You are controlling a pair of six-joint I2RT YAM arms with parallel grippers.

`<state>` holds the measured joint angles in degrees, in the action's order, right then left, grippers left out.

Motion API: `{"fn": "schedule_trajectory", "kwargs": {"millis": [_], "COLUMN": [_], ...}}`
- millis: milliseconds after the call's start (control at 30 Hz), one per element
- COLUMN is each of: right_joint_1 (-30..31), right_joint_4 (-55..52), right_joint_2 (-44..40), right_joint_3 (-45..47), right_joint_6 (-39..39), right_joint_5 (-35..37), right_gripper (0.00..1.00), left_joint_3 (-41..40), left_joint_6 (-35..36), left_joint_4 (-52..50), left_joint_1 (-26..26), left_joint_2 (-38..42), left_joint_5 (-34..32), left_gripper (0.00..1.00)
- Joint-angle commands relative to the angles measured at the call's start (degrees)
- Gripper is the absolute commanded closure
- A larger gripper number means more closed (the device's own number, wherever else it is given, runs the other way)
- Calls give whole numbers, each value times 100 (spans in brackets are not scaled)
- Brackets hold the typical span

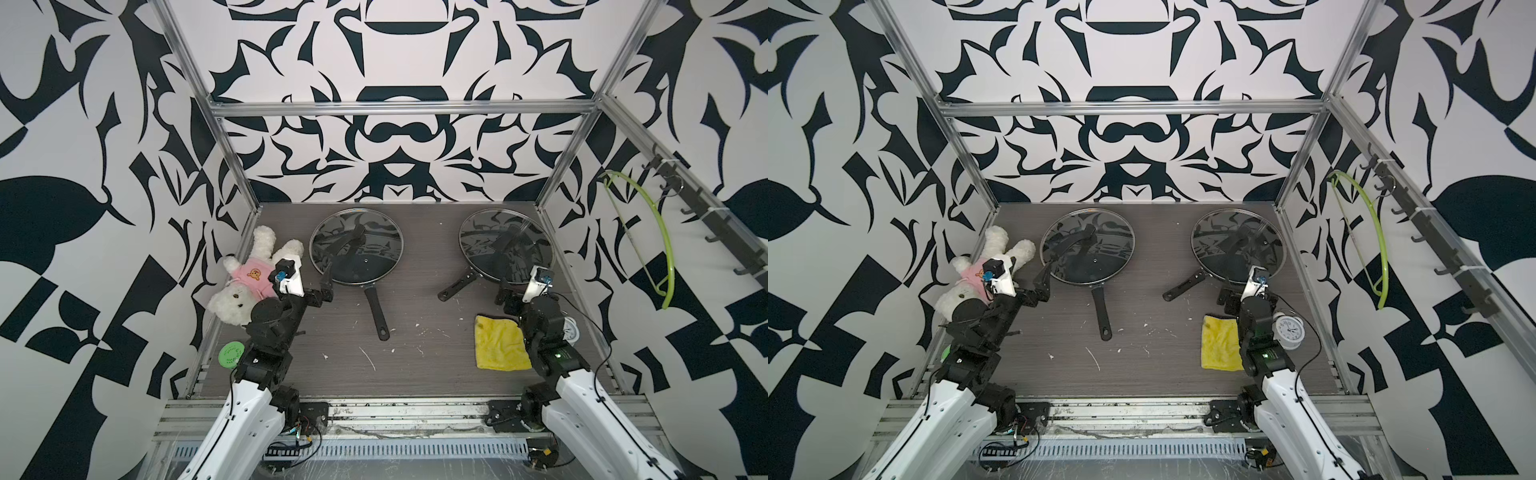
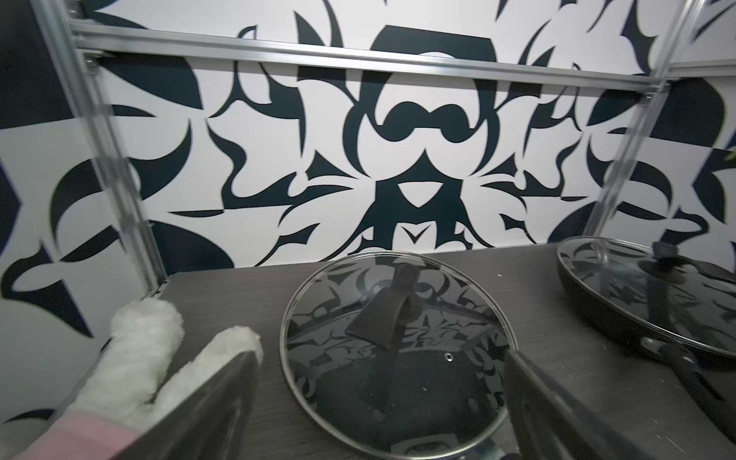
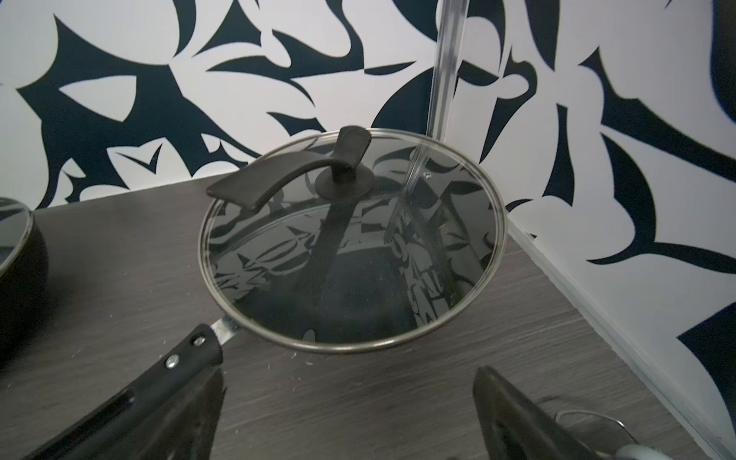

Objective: Wipe the pot lid with a cloth
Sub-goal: Pick up the pot lid from the cooking pot.

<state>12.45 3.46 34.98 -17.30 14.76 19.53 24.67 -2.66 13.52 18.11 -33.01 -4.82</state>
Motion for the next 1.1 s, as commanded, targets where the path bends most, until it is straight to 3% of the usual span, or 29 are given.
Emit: {"fn": "schedule_trajectory", "kwargs": {"millis": [0, 200, 367, 800, 933, 1067], "right_joint_1": [359, 1214, 1707, 1964, 1971, 1970], "right_joint_4": [-914, -1201, -1774, -1597, -1542, -1483], "right_joint_2": [-120, 196, 526, 602, 615, 537], "right_joint_3": [-417, -760, -999, -988, -947, -885], "right_joint_6": [268, 94, 515, 702, 721, 715], "right_joint_5": [96, 226, 597, 550, 543, 576], "right_gripper": [1, 1, 0, 0, 0, 0], "left_joint_3": [681, 2215, 3384, 7027, 7558, 7579], "left_joint_6": [347, 915, 1393, 1899, 1910, 1723], "left_joint_4": [-923, -2029, -2643, -5579, -6009, -5858], "left_joint_1": [101, 105, 67, -264, -262, -250], "left_joint_2": [-492, -2132, -3365, -6584, -7158, -7412], "left_joint_5": [520, 1082, 1371, 1976, 1591, 1468], "left_gripper": [1, 1, 1, 1, 1, 4]}}
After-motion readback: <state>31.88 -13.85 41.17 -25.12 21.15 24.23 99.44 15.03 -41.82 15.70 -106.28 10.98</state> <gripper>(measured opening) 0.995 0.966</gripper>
